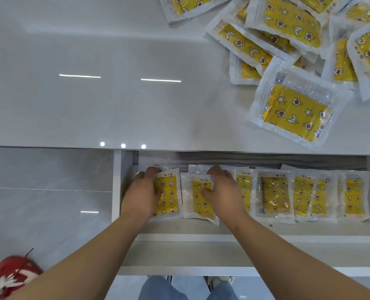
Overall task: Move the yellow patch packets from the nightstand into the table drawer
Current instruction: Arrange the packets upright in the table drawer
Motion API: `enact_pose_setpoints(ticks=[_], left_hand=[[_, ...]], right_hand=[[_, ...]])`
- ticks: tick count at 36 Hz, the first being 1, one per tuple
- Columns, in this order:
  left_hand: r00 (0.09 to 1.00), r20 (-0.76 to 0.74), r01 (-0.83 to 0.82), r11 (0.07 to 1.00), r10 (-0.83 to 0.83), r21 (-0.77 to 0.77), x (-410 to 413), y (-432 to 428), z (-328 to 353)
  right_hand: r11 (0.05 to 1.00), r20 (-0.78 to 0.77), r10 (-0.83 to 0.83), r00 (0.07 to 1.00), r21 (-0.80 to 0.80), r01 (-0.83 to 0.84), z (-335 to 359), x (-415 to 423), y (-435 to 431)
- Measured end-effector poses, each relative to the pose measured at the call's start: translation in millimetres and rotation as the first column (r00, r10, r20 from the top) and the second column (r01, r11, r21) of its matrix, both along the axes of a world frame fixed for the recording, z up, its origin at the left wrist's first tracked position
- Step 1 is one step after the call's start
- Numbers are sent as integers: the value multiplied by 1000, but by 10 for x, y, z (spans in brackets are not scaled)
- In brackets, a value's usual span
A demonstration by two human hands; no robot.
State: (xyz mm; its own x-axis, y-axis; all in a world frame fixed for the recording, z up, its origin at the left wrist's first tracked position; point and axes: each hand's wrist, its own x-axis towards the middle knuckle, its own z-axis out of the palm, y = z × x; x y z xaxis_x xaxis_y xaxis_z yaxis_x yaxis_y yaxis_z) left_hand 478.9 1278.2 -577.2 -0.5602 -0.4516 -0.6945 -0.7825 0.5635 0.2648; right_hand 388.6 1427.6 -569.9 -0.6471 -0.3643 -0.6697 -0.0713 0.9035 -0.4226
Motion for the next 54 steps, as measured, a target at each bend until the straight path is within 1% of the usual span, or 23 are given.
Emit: enact_pose_setpoints(ticks=[3, 6, 8, 10, 12, 14, 16, 18, 20, 21, 24, 27, 29, 31, 33, 35, 37, 39, 41, 43, 50, 52, 54], left_hand=[[999, 24, 39, 999, -38, -20, -24, -1, -1], [992, 10, 125, 988, -124, -89, -47, 16, 4], [970, 9, 239, 954, -242, -180, -54, 35, 40], [934, 15, 347, 896, -357, -275, -47, 33, 41], [917, 26, 384, 862, -398, -331, -44, 17, 47], [905, 54, 415, 846, -423, -335, -36, 12, 36], [893, 58, 440, 837, -446, -325, -53, 6, 62], [899, 32, 429, 862, -437, -270, -59, 26, 79], [905, -11, 417, 890, -426, -184, -18, 60, 27], [897, -20, 433, 888, -441, -158, 4, 66, -1], [822, 64, 570, 817, -566, -88, 40, 91, -48], [769, 131, 636, 769, -626, -58, 41, 115, -49], [765, 148, 640, 766, -627, -66, 31, 125, -43], [768, 152, 637, 767, -623, -78, 26, 139, -43], [782, 142, 621, 779, -607, -89, 21, 161, -35], [793, 132, 608, 787, -595, -105, 11, 185, -19], [799, 122, 602, 789, -590, -123, -2, 195, -19], [794, 115, 608, 783, -597, -131, -8, 191, -22], [772, 111, 635, 761, -626, -129, -11, 188, -21], [761, 107, 648, 752, -640, -118, -12, 190, -18], [794, 78, 608, 788, -603, -101, 35, 233, 83], [810, 67, 587, 803, -583, -105, 56, 271, 154], [830, 48, 558, 824, -556, -95, 69, 306, 229]], right_hand=[[985, -55, 151, 987, 91, -146, 32, -4, -24], [924, -193, 354, 915, 225, -309, 49, -16, -33], [918, -238, 376, 896, 230, -324, 54, -28, -44], [921, -183, 368, 912, 208, -330, 47, -54, -34], [954, -141, 286, 948, 130, -269, 31, -93, -1], [984, -158, 178, 971, 38, -174, 18, -96, 5], [993, -145, 120, 982, 15, -119, 8, -88, 6], [993, -147, 116, 982, 23, -114, -3, -63, 20], [986, -144, 158, 977, 69, -150, 10, -47, 27], [978, -152, 197, 969, 100, -183, 7, -40, 35], [922, -168, 365, 916, 205, -330, 28, -62, 51], [861, -65, 476, 877, 237, -449, 6, -71, 79], [838, 8, 494, 869, 262, -479, -35, -79, 123], [835, 7, 491, 871, 279, -474, -72, -51, 153], [841, -117, 497, 860, 309, -444, -62, -2, 141], [891, -216, 409, 887, 303, -338, -97, 42, 135], [931, -244, 315, 917, 269, -248, -158, 78, 143], [940, -262, 298, 918, 248, -234, -154, 100, 119], [942, -243, 286, 927, 250, -225, -122, 98, 95], [929, -169, 319, 933, 250, -272, -124, 81, 100], [893, -41, 391, 919, 260, -368, -35, 86, 151], [904, -51, 366, 929, 254, -343, 28, 107, 176], [938, -80, 264, 961, 255, -236, 107, 139, 197]])
